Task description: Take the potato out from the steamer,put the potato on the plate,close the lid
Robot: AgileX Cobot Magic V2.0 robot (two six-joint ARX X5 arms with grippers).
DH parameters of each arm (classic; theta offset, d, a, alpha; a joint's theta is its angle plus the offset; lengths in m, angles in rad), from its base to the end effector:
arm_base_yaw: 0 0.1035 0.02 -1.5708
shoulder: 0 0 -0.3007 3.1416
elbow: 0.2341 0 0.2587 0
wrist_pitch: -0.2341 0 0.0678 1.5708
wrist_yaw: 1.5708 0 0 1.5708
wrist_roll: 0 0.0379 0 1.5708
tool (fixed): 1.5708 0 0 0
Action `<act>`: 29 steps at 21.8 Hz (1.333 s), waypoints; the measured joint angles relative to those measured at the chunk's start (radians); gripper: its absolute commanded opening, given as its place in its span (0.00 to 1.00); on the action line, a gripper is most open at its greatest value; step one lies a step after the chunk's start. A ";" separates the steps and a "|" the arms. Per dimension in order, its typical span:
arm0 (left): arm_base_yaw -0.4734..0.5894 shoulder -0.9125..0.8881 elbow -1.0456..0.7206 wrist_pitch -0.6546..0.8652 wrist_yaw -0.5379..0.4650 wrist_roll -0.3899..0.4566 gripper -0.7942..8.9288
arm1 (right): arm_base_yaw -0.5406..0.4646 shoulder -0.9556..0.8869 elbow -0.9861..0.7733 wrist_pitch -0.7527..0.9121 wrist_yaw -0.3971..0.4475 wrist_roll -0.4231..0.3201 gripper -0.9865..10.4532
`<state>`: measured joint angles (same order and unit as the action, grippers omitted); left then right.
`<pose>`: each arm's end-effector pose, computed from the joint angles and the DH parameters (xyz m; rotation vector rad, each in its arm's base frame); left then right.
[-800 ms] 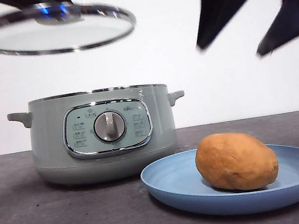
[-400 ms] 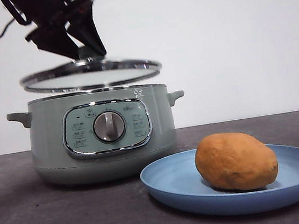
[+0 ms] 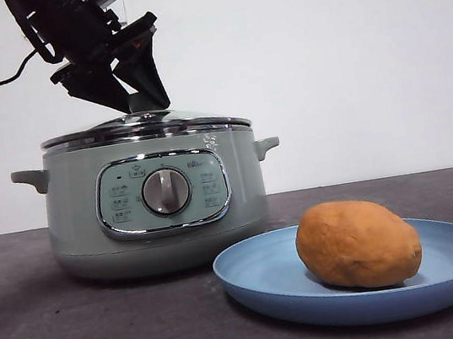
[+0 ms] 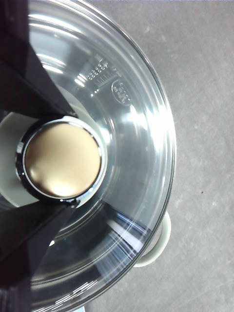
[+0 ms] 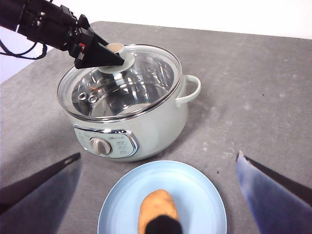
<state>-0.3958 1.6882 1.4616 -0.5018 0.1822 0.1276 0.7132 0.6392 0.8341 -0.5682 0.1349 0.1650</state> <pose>0.3593 -0.1576 0.3341 0.1972 0.6984 -0.5985 0.0881 0.0694 0.3521 0.0031 0.3905 0.5405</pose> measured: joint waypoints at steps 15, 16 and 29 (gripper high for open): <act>-0.001 0.004 0.017 -0.056 -0.003 0.003 0.63 | 0.000 0.000 0.000 0.000 -0.001 0.000 0.61; -0.002 0.002 0.019 -0.063 -0.003 0.003 0.63 | 0.000 0.000 0.000 0.000 -0.002 0.000 0.61; -0.004 -0.247 0.245 -0.558 0.009 0.003 0.63 | 0.000 0.003 0.000 -0.113 -0.136 0.000 0.61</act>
<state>-0.4000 1.4410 1.7065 -1.0599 0.1909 0.1303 0.7132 0.6418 0.8341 -0.6815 -0.0013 0.1650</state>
